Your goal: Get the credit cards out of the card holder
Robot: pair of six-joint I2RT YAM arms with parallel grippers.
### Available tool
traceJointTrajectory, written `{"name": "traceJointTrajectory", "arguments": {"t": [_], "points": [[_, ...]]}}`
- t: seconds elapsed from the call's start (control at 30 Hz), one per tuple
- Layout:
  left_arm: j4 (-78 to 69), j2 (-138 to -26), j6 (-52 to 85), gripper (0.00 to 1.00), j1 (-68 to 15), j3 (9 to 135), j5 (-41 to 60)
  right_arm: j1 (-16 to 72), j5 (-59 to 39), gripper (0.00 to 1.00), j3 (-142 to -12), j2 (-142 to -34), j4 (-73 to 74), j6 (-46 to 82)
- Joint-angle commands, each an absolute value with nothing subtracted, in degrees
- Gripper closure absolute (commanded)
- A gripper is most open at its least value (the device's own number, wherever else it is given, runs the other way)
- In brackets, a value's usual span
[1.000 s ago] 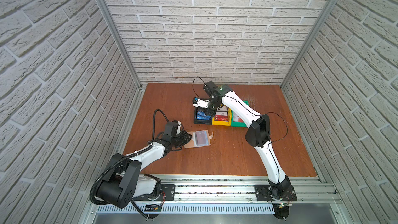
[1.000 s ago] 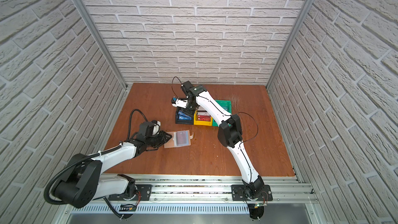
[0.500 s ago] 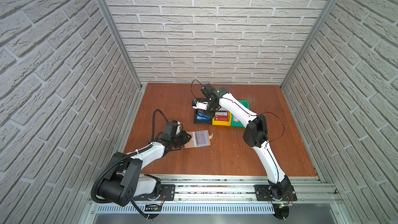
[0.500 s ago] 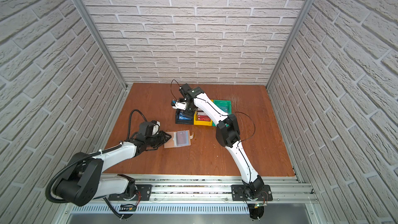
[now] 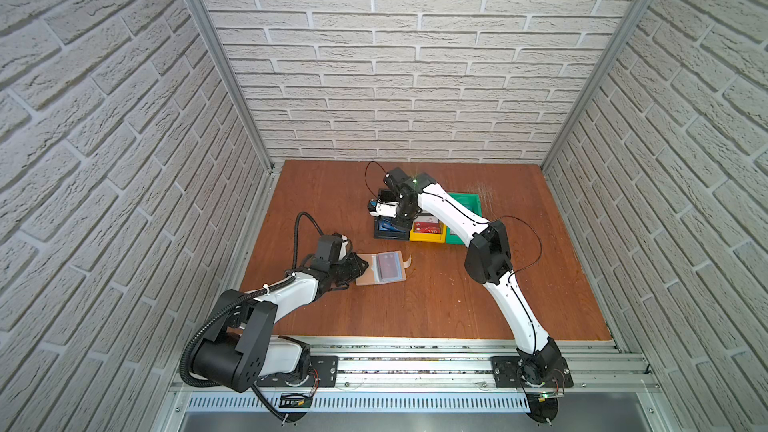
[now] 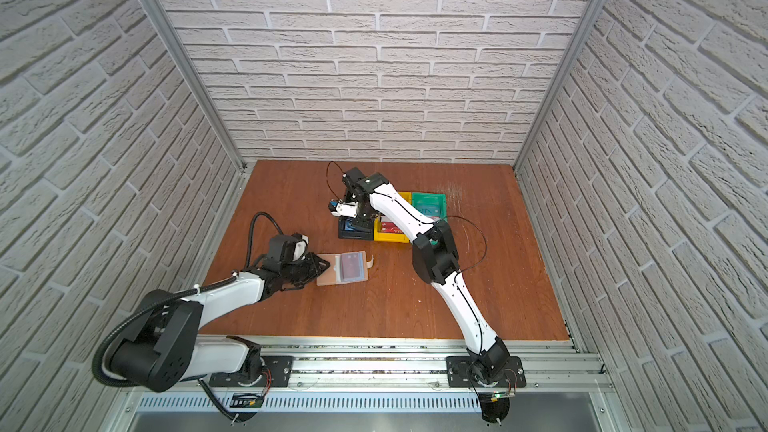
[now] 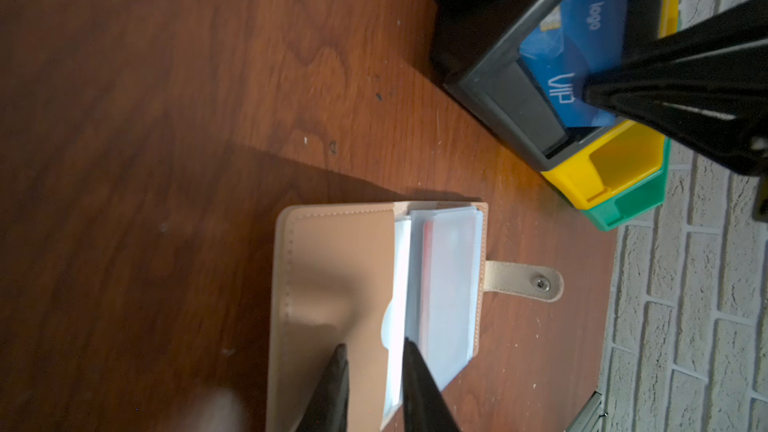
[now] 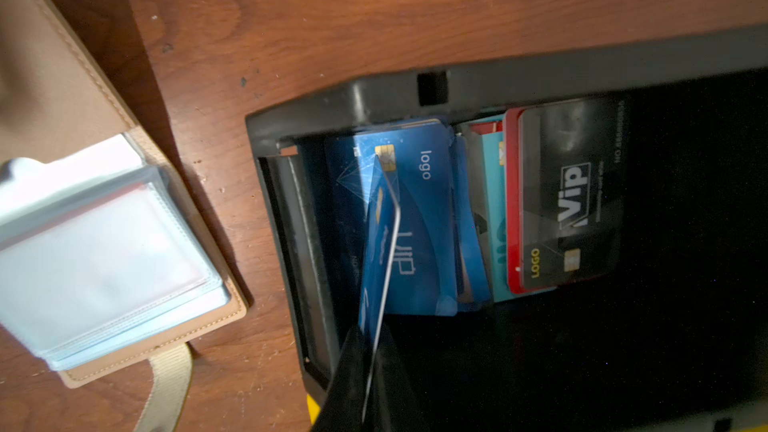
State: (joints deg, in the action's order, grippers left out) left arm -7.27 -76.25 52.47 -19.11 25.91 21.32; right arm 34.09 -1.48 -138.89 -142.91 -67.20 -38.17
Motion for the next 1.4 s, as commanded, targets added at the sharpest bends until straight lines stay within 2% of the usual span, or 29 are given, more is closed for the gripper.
{"name": "traceJointTrajectory", "arguments": {"t": [0.0,0.17,0.4,0.5,0.6,0.73,0.83,0.93,1.03,1.37], "points": [[-7.17,-75.77,51.17,0.75,-18.47,27.22,21.99,33.93,0.5,0.8,-137.99,-142.52,-64.58,-36.93],[-7.06,-75.66,50.95,0.75,-18.29,26.94,22.14,33.93,0.67,0.73,-137.15,-141.94,-59.88,-34.76],[-6.88,-73.86,51.32,0.75,-18.14,25.32,21.6,34.07,4.44,0.74,-136.89,-140.2,-54.57,-29.7],[-5.04,-72.33,51.05,0.75,-18.11,25.07,20.74,34.83,0.48,0.74,-135.09,-136.8,-55.75,-26.99],[-1.25,-71.38,50.39,0.82,-18.06,25.31,19.36,35.8,-7.29,0.74,-127.88,-131.2,-55.24,-22.69],[1.14,-71.56,50.22,0.82,-18.06,25.05,18.07,36.96,-17.74,0.75,-111.12,-122.48,-47.37,-14.78],[0.91,-72.49,50.35,0.82,-17.93,24.71,18.11,37.7,-21.78,0.76,-99.5,-118.0,-40.86,-9.34],[0.79,-73.48,50.34,0.84,-17.92,24.61,17.68,37.99,-21.18,0.8,-91.69,-116.14,-37.69,-5.6],[0.66,-74.02,50.38,0.86,-17.85,24.53,17.81,38.02,-20.0,0.87,-88.68,-117.38,-37.61,-4.32],[1.14,-72.77,50.68,0.88,-17.75,23.51,17.58,37.88,-17.82,0.89,-88.65,-121.55,-37.92,-3.66]]}}
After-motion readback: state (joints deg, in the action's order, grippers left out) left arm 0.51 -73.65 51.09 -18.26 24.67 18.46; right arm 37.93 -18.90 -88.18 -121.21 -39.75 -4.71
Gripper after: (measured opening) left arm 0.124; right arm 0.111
